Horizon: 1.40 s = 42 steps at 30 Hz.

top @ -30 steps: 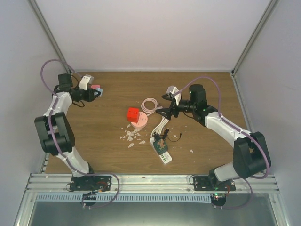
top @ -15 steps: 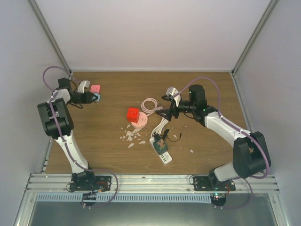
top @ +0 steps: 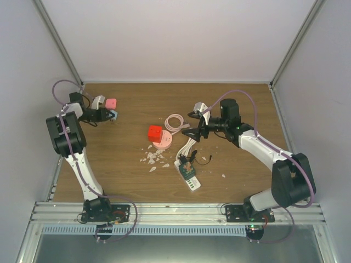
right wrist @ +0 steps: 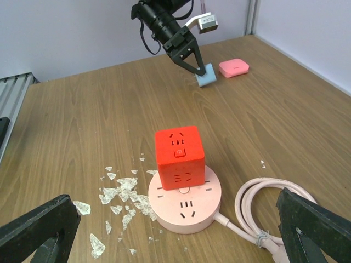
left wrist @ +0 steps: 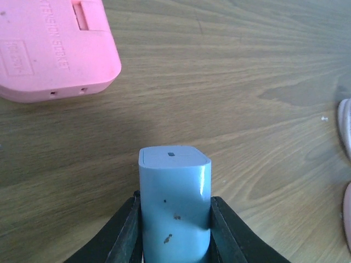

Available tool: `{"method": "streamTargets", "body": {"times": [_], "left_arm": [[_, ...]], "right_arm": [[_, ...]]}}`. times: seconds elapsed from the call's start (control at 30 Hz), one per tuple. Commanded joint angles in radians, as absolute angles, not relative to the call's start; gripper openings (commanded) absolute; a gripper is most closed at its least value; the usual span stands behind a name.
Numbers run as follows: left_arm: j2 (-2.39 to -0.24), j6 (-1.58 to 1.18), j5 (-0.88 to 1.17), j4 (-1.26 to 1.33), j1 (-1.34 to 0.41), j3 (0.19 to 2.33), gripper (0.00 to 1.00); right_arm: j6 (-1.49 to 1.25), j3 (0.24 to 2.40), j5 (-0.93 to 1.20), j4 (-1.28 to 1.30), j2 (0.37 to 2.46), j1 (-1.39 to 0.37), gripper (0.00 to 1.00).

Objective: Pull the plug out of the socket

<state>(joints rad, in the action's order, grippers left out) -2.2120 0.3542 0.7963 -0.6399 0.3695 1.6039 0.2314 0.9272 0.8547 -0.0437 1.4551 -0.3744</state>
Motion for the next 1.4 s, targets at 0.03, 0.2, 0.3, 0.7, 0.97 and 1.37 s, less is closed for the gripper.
{"method": "streamTargets", "body": {"times": [0.03,0.2,0.3,0.7,0.97,1.37], "left_arm": [[-2.243,0.346,0.821,-0.645,0.386,1.629,0.12],[-2.244,0.313,0.808,-0.622,0.39,1.626,0.4],[-2.226,0.308,0.743,-0.616,0.393,1.626,0.47],[-2.11,0.287,0.636,-0.556,0.421,1.557,0.59],[-1.98,0.342,0.649,-0.552,0.405,1.511,0.71],[-1.628,0.725,0.71,-0.6,0.221,1.305,0.99]], "right_arm": [[0.245,0.93,0.886,-0.037,1.463,-0.367,1.0],[0.241,0.915,0.9,-0.045,1.443,-0.367,1.0],[0.239,0.919,0.898,-0.045,1.442,-0.368,1.0],[0.25,0.92,0.92,-0.042,1.444,-0.367,1.0],[0.282,0.913,0.913,-0.04,1.446,-0.367,1.0],[0.405,0.924,0.91,0.026,1.505,-0.367,1.0]]}}
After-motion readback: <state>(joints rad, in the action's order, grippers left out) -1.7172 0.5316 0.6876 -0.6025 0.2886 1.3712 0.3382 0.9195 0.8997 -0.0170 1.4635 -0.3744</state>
